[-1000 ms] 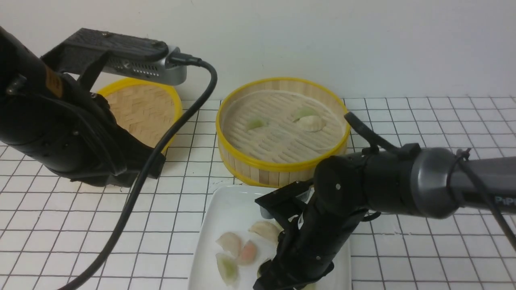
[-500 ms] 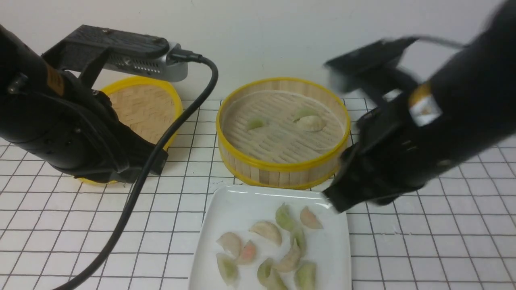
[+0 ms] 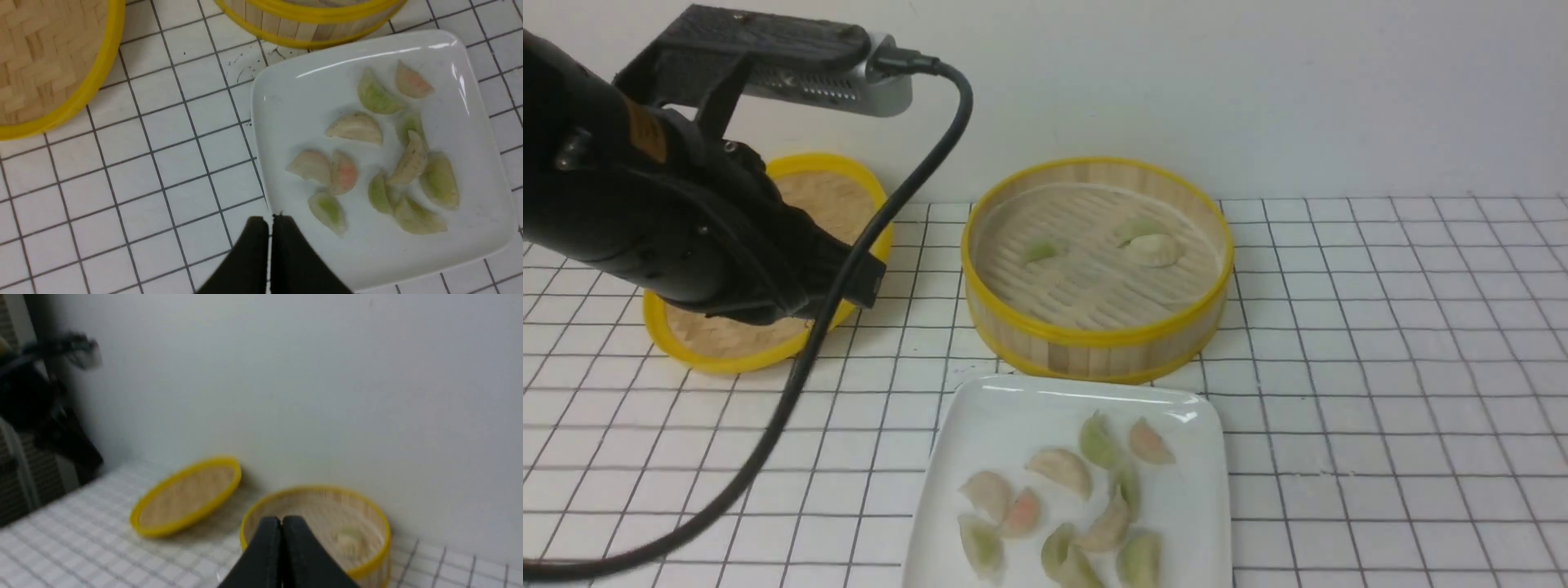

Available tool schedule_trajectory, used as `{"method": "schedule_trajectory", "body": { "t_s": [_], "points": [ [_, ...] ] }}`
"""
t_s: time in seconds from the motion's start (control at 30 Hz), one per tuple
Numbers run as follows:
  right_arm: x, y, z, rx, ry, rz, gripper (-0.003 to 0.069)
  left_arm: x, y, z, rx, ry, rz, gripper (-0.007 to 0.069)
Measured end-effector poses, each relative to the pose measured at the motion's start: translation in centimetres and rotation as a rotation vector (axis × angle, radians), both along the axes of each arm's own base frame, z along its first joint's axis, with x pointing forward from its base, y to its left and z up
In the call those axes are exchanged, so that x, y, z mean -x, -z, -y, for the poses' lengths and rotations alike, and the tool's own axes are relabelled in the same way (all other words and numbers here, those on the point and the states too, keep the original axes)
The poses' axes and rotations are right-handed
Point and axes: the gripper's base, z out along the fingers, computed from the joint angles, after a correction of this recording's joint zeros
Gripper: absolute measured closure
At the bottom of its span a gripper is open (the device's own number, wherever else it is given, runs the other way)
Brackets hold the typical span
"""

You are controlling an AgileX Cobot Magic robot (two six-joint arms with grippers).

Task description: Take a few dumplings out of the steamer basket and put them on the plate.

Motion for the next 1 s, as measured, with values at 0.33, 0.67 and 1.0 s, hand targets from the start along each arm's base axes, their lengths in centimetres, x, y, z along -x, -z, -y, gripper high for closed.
{"method": "schedule_trajectory", "body": {
  "t_s": [0.33, 0.67, 1.0],
  "points": [
    [-2.1, 2.2, -1.7, -0.029, 0.014, -0.034, 0.0673, 1.2, -0.2, 0.1, 0.042, 0.041, 0.119, 0.0631],
    [-2.1, 2.0, -1.7, -0.035, 0.004, -0.013, 0.0673, 10.6, 1.4, -4.9, 0.260, 0.034, 0.590, 0.0631],
    [-2.1, 2.1, -1.7, -0.032, 0.006, -0.011, 0.0673, 15.4, 4.5, -7.5, 0.342, 0.031, 0.768, 0.0631]
  ]
}}
